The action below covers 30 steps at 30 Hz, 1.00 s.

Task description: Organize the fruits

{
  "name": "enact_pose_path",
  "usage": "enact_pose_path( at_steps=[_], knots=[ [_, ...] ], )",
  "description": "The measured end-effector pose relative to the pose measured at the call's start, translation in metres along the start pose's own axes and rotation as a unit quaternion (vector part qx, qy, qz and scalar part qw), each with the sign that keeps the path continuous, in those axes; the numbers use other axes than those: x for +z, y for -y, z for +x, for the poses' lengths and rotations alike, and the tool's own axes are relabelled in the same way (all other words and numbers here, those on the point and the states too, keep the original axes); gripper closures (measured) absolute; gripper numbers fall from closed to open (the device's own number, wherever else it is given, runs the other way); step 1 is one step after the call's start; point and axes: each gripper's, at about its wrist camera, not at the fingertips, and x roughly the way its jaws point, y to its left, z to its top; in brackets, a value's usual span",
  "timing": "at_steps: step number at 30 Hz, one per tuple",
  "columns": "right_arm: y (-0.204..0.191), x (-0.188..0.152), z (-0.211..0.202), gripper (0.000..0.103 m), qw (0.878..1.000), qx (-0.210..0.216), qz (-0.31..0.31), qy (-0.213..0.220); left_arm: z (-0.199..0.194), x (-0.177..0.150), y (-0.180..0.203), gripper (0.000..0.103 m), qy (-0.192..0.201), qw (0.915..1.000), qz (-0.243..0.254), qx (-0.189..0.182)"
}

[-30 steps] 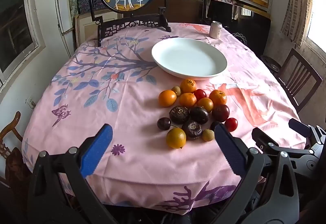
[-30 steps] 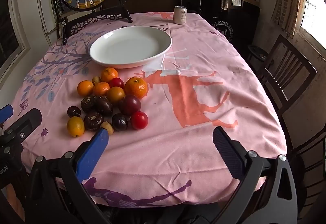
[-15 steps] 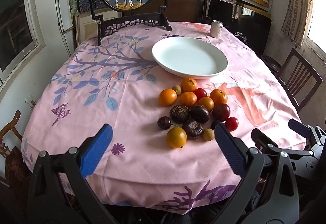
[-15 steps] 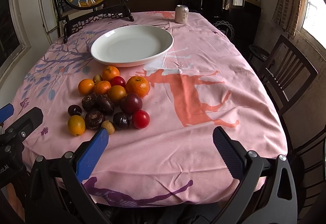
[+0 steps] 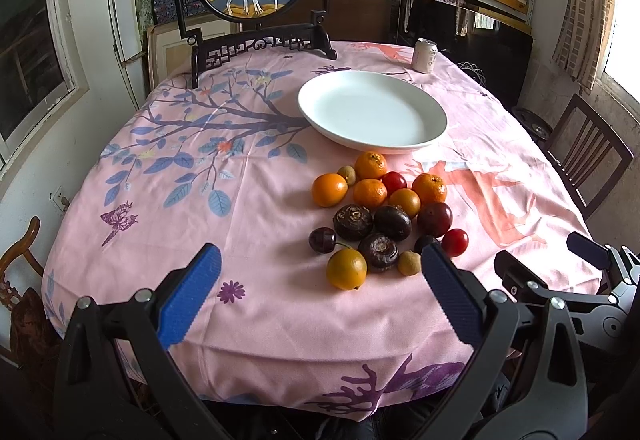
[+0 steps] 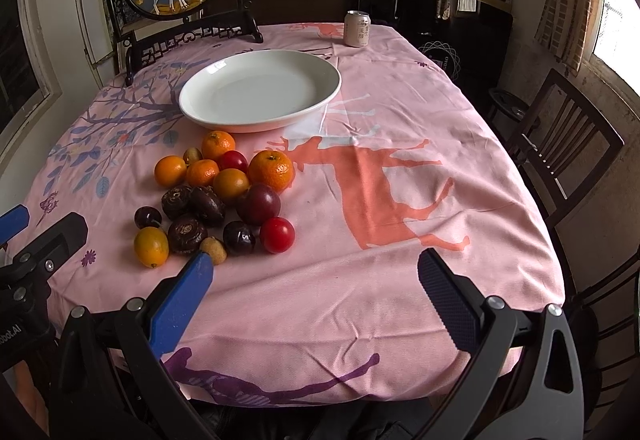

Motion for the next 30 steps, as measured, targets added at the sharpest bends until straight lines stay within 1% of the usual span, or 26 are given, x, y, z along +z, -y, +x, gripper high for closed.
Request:
enact_pose_path(
  at_steps=[30],
  knots=[
    [0.0001, -0.0001, 0.0019, 0.001, 1.0, 0.001, -0.001, -0.001, 0.0008, -0.0052, 0.0022, 0.002, -0.003, 1.0, 0.0, 0.0]
  ],
)
